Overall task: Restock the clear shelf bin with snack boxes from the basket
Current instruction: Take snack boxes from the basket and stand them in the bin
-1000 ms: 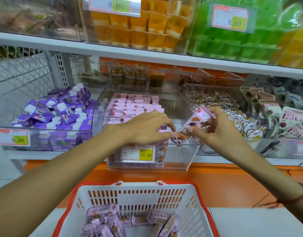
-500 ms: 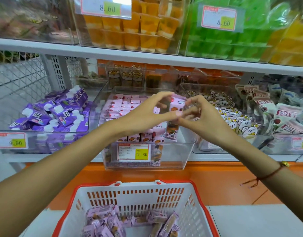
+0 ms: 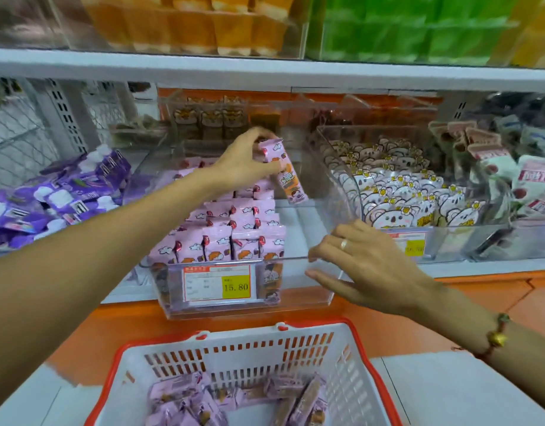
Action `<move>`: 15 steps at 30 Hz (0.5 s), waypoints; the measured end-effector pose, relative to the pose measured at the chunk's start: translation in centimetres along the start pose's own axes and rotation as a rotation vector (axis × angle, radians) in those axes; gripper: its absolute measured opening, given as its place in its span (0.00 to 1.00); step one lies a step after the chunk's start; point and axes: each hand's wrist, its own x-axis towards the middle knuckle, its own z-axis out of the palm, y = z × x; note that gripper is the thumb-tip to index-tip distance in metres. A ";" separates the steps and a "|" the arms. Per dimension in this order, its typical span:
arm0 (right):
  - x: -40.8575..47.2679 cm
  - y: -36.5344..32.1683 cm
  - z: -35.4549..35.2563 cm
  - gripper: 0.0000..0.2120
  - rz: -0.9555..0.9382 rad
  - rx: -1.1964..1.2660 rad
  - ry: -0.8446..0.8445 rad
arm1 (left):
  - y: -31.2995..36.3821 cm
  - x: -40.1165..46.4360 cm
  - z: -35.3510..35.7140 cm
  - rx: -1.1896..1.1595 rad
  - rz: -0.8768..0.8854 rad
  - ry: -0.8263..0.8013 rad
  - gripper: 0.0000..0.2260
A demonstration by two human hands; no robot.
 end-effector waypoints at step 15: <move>0.2 -0.3 -0.4 0.08 0.052 0.041 -0.021 | -4.0 7.3 1.0 0.724 -0.009 -0.032 0.22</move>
